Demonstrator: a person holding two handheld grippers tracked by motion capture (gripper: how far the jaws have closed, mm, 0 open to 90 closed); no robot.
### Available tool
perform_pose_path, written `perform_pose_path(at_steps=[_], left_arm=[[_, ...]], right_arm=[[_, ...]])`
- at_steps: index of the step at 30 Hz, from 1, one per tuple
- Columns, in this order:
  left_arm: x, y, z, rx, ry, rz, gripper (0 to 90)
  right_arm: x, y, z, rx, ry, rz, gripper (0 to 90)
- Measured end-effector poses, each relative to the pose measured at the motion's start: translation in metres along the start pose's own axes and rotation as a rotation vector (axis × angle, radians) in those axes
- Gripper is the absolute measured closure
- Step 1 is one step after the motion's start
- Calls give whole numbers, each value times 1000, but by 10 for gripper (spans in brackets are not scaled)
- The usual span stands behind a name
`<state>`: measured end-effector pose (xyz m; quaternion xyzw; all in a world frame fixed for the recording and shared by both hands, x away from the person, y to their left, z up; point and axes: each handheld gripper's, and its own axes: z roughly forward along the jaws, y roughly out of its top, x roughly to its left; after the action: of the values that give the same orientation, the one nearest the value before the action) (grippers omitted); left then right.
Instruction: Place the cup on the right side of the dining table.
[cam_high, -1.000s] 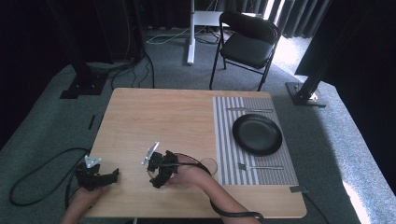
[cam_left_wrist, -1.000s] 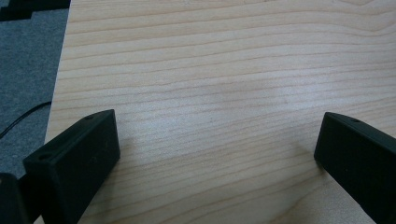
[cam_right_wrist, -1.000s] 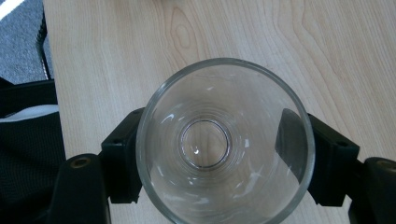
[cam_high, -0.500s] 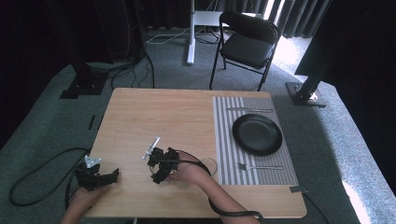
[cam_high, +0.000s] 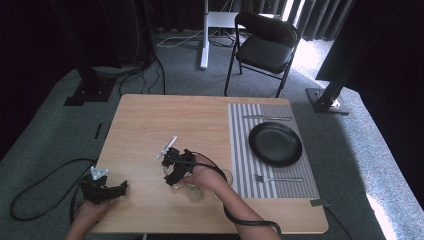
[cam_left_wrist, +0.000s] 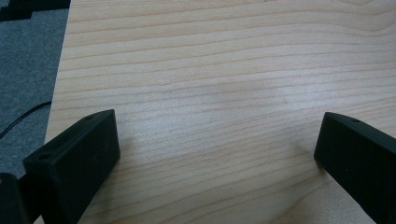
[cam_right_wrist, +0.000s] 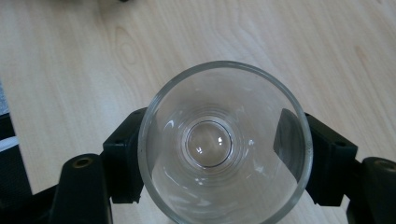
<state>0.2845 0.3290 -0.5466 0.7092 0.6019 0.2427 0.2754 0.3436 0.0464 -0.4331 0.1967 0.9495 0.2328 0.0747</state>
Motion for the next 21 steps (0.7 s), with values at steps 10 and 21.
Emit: perform_pose_path(at_steps=[10, 21], left_arm=[[0, 0, 0, -1, 0, 0, 4], [0, 0, 0, -1, 0, 0, 4]], right_arm=[[-21, -6, -7, 16, -46, 46, 283], [-46, -26, -15, 24, -85, 115, 283]])
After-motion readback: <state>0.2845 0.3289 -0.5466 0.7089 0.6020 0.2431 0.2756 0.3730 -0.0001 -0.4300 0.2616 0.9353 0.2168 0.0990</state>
